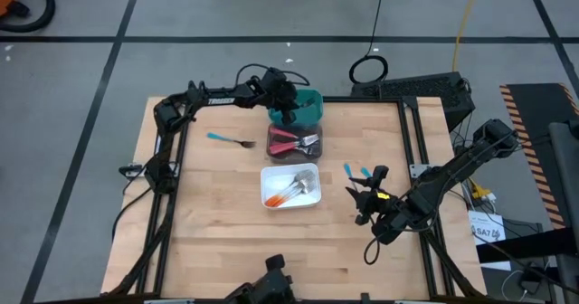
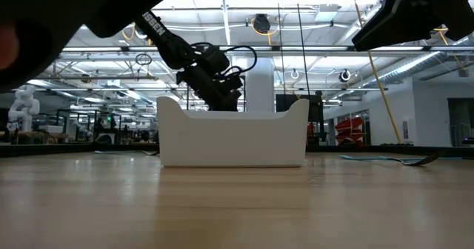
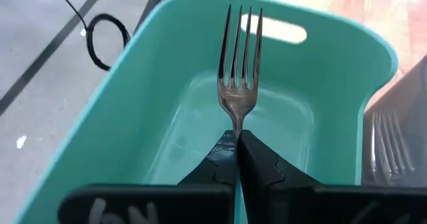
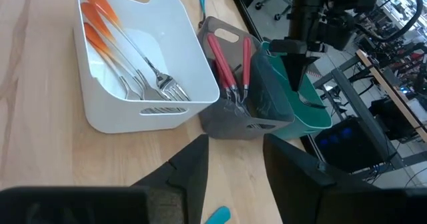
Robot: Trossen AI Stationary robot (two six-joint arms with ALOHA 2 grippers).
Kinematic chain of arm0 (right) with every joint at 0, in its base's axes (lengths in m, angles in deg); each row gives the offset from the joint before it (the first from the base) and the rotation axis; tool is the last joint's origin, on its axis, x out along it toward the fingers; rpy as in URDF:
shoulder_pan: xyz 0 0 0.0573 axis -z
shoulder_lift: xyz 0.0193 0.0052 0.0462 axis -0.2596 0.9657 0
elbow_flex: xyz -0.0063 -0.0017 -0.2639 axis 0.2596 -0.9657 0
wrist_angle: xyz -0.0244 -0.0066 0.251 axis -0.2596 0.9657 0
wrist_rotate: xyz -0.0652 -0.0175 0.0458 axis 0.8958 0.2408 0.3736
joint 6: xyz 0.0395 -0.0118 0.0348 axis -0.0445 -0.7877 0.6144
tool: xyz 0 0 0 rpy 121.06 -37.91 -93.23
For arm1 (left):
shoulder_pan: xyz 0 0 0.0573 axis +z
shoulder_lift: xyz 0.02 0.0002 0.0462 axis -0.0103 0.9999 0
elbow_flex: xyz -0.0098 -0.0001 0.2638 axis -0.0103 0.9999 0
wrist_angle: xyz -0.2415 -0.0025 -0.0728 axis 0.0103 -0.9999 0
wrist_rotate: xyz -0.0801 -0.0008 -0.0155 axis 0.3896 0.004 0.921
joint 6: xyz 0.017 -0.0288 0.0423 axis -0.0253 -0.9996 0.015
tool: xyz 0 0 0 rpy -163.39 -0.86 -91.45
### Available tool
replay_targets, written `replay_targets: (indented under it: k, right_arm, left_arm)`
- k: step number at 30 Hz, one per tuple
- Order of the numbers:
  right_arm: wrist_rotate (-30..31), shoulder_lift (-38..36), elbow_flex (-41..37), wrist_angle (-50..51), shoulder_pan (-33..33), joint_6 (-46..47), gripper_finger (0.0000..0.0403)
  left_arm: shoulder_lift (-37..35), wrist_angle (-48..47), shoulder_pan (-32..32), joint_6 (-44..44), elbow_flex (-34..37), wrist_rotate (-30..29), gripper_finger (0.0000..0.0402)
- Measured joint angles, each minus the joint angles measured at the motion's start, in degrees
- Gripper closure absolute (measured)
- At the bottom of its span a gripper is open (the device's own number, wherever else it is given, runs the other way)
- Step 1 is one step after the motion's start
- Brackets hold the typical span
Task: Sort silverware by color (type)
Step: Put the bottom blue fork into the blue bin, then put the bottom left blue fork into the blue bin
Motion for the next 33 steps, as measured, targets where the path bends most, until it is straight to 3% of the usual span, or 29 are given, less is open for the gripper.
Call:
replay_targets:
  k: [10,33]
  right_arm:
    - [0.0,0.0,0.0,0.2,0.0,0.2,0.0264]
    - [-0.2,0.0,0.0,0.2,0.0,0.2,0.0264]
  left_arm:
    - [0.0,-1.2,0.0,-2.6,0.0,-0.8,0.0351]
    - [0.0,-2.3,-0.2,-4.1,0.0,-3.0,0.0348]
